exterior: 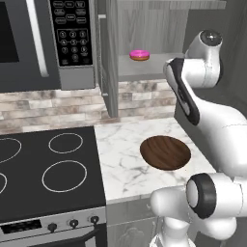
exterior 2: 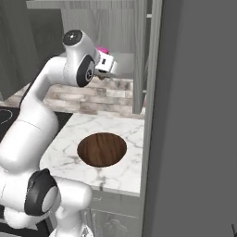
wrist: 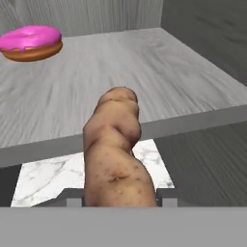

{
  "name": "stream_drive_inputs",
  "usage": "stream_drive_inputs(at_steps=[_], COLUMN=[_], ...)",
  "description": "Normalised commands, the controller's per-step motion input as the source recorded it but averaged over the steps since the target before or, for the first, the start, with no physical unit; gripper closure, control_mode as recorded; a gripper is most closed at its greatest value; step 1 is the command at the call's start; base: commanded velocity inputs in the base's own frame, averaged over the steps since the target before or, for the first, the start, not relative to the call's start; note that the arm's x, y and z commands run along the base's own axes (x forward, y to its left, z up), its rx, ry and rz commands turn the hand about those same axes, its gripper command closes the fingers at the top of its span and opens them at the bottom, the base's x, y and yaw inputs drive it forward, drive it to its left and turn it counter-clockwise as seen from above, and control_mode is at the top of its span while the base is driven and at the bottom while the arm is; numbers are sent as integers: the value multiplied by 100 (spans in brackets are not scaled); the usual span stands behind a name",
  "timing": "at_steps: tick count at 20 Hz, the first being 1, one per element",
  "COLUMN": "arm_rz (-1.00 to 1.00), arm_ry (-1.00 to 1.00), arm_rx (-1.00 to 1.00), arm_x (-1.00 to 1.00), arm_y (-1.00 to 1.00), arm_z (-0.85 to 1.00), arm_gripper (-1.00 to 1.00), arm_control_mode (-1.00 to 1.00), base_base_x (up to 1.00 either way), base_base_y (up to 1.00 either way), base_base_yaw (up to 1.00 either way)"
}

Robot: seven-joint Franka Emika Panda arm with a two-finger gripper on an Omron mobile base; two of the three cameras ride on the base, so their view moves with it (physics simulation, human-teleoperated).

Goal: Pick the potato from the cabinet and place it in the bowl. Then pick the bowl and place it in the sink. Then turn on the sink facuet.

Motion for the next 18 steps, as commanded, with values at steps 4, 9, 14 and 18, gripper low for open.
stream_drive_inputs(at_steps=[4, 9, 14, 18], arm_rz=[0, 0, 0, 0], arm_ry=[14, 16, 26, 29], arm_rx=[11, 7, 0, 0], arm_x=[-100, -100, -100, -88], arm_y=[20, 19, 32, 19], arm_z=[-8, -24, -83, -100], arm_gripper=[100, 100, 100, 100], arm_control_mode=[-100, -100, -100, -100], base_base_x=[0, 0, 0, 0], base_base_y=[0, 0, 0, 0], base_base_yaw=[0, 0, 0, 0])
